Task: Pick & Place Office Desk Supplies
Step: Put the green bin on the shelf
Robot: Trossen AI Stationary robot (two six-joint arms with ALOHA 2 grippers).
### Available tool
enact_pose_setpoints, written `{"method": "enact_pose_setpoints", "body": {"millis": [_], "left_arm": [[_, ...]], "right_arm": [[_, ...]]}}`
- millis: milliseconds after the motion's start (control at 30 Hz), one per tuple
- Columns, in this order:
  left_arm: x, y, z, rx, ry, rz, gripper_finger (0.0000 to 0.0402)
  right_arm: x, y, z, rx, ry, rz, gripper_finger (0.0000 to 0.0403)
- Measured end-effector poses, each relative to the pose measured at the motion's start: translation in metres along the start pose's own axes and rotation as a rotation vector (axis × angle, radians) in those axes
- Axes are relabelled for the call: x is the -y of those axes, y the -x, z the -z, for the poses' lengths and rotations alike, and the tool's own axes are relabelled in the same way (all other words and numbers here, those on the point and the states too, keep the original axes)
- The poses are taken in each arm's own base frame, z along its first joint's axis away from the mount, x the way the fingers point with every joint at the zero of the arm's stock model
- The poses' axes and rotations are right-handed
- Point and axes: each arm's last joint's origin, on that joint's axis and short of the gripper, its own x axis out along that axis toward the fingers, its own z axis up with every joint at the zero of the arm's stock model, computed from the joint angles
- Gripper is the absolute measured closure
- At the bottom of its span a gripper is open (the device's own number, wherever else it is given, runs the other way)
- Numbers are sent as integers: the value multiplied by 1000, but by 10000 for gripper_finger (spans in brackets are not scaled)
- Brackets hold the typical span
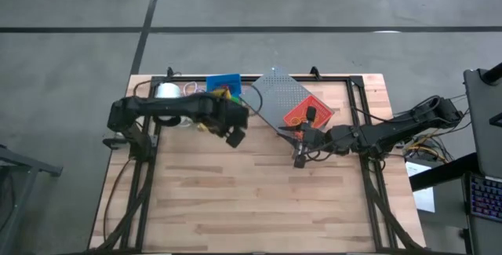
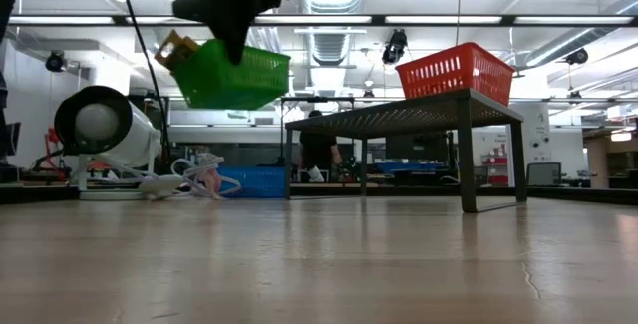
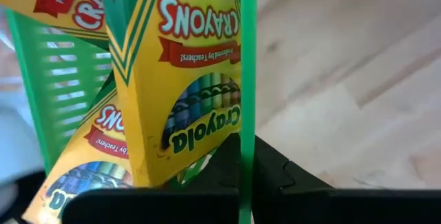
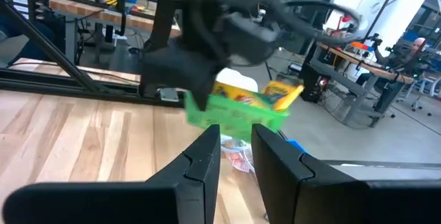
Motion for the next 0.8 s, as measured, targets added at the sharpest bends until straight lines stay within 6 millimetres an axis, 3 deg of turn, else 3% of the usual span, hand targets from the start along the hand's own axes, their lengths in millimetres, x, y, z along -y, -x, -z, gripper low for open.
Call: {"method": "enact_pose_setpoints", "body": {"millis": [267, 467, 800], "left_arm": [[-22, 12, -29, 94, -9, -26, 394], [-24, 18, -32, 123, -27, -36, 394], [-25, 11, -34, 74, 14, -46, 394]], "right_arm": [[0, 0, 0, 0, 0, 0, 321], [0, 0, 0, 0, 0, 0, 330], [0, 0, 0, 0, 0, 0, 330]]}}
